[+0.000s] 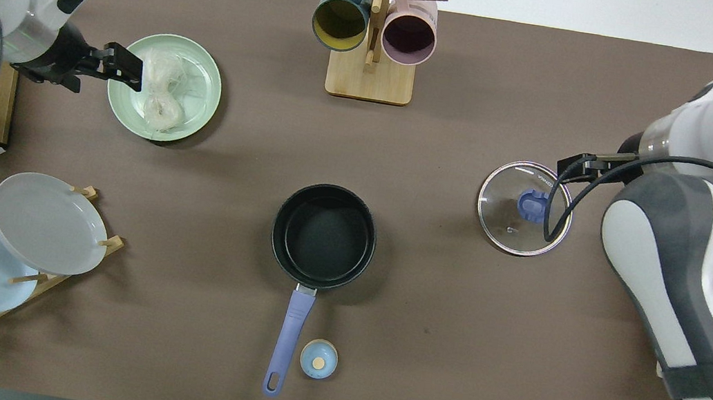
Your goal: Transfer vermicelli from plate to pot
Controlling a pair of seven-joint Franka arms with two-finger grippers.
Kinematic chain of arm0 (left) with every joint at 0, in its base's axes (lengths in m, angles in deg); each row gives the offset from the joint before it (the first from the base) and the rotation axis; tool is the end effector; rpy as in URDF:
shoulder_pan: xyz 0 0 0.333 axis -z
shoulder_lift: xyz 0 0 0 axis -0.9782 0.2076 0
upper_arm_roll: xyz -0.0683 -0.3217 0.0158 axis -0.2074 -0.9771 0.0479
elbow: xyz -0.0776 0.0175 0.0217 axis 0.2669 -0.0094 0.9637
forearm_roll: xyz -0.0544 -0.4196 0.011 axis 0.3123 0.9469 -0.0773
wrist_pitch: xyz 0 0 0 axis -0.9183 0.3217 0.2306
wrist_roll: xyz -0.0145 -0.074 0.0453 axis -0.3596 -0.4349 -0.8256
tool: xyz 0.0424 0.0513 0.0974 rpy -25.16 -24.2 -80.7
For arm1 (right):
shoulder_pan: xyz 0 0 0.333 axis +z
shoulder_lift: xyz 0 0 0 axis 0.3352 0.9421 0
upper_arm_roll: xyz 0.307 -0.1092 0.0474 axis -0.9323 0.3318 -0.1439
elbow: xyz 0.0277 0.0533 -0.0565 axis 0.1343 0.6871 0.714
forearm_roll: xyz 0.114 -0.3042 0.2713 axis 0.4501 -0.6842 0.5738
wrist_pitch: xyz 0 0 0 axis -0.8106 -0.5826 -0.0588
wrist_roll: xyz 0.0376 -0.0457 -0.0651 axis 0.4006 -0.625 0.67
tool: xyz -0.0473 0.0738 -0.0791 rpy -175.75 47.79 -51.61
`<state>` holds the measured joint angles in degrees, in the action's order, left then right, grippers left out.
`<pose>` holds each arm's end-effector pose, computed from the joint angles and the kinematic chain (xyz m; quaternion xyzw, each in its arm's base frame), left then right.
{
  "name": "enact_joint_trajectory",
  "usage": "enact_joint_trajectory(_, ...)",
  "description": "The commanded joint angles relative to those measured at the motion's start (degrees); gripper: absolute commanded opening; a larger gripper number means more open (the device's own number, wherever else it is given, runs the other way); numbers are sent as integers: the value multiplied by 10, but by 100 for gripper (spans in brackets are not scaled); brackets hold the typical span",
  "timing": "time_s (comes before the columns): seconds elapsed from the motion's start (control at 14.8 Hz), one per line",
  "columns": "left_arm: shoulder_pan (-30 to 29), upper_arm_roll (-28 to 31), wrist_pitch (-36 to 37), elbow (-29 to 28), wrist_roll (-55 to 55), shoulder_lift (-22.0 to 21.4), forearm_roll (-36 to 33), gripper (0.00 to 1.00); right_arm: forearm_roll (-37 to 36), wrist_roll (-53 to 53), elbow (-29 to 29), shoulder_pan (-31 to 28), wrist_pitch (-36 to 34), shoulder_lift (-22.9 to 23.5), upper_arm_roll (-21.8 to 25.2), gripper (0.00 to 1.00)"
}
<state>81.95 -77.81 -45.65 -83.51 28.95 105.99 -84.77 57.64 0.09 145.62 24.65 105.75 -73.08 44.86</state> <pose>0.6852 -0.0857 0.4451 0.9986 0.0349 -0.0097 0.0386 0.6355 0.0720 0.4585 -0.9987 -0.0467 -0.0145 0.0115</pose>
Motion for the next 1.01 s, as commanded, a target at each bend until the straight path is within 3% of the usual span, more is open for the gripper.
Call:
enact_joint_trajectory(0.0, 7, 3, -76, 14, 59, 60, 3, 100, 8, -4, 63, 3, 90, 3, -3, 100)
enact_joint_trajectory(0.07, 12, 4, -110, 15, 69, 91, -1, 100, 8, -4, 89, 10, 129, 9, -3, 100)
enact_joint_trajectory(0.27, 14, 4, -141, 13, 73, 115, -21, 100, 9, -4, 114, 10, 161, 22, -3, 100)
enact_joint_trajectory(0.74, 20, 3, -167, -17, 81, 120, -77, 99, 10, 7, 115, 18, 180, 64, -4, 100)
enact_joint_trajectory(0.88, 20, 2, -169, -17, 83, 120, -76, 65, 10, 7, 116, 20, 179, 64, -6, 100)
enact_joint_trajectory(0.94, 20, 2, -171, -15, 82, 120, -76, 31, 10, 7, 119, 20, 179, 63, -7, 100)
